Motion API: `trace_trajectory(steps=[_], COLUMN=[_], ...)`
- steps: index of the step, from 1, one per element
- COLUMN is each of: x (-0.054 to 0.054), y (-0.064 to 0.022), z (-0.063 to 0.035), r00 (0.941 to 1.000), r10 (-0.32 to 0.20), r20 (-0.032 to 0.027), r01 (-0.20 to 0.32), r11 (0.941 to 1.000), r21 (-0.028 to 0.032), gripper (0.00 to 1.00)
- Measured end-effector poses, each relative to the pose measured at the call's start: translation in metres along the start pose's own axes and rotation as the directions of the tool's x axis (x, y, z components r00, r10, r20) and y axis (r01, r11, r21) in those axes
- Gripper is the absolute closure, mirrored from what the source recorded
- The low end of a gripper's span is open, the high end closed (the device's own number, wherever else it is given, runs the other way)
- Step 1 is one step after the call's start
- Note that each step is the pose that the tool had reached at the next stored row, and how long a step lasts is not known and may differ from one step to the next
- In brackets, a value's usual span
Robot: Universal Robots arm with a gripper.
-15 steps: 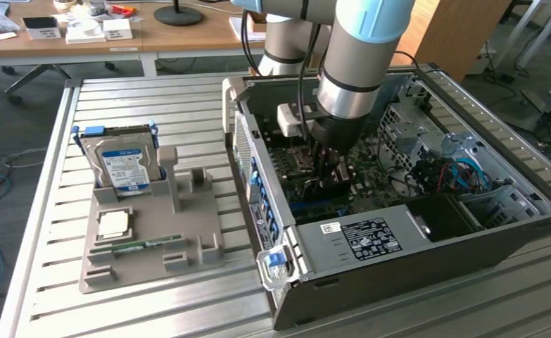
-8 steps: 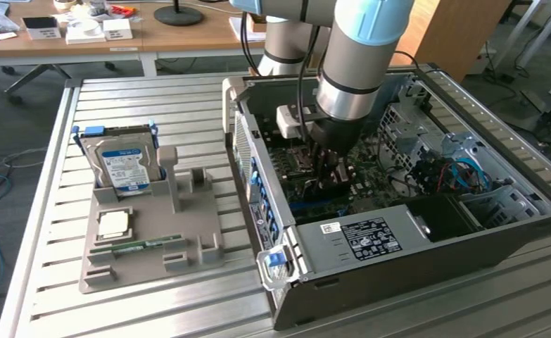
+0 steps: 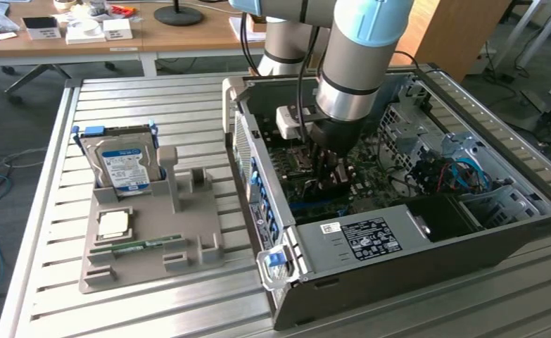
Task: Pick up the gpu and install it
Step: 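Insert the gpu into the slot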
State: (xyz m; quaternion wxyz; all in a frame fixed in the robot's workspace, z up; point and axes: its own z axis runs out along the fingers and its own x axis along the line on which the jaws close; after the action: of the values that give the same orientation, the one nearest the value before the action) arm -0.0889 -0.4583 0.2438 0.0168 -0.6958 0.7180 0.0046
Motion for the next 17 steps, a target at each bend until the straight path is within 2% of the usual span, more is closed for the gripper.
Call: trace_trajectory(steps=[17], x=[0.0005], y=[0.001], z=[0.002], r00=[1.0], r10=[0.0], r20=[0.0], r01=[0.0], r11=[1.0], r21=[0.0001], gripper=[0.73])
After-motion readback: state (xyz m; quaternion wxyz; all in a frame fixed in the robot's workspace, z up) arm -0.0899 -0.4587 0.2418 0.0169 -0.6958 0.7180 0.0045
